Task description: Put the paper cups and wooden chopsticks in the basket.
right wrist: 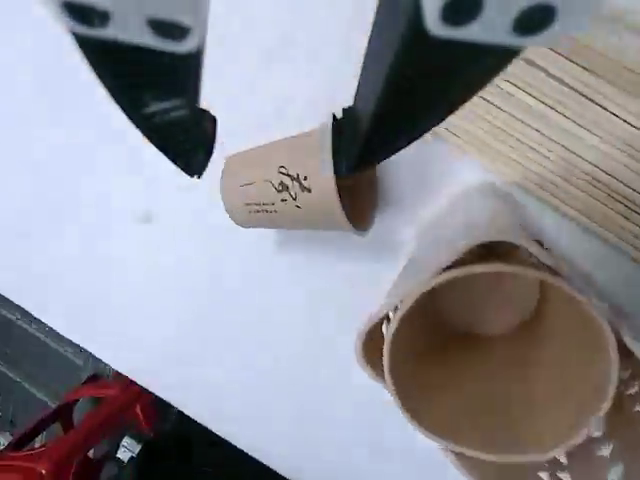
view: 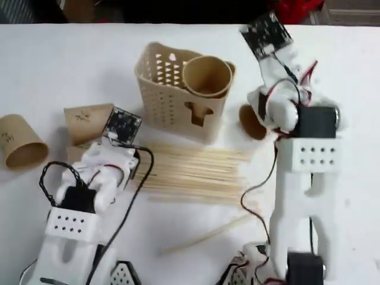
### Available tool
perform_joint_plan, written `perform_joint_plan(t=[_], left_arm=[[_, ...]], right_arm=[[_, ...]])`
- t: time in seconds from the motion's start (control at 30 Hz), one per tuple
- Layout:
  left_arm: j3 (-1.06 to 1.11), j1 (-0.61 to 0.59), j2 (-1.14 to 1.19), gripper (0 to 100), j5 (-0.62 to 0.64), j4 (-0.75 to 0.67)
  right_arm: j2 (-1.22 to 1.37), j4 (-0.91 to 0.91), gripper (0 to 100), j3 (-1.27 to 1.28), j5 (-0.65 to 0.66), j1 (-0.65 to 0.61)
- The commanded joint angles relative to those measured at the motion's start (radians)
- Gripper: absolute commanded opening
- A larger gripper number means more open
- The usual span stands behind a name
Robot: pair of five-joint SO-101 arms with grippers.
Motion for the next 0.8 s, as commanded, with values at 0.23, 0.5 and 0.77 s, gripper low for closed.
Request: perform_joint_plan(t=[0.23, 0.5, 0.77], left_arm=[[-0.008, 0.012, -0.012, 14, -0.008, -0.023], [-0.008, 0.012, -0.012, 14, -0.006, -0.023], [-0.008, 0.015, -0.012, 14, -0.009, -0.023]], right_arm=[[-0.278, -0.532, 28.0, 0.752, 0.164, 0.039], [-0.139, -0.727, 33.4, 0.833, 0.175, 0.081], [0.054, -0.920, 33.5, 0.832, 0.173, 0.088]])
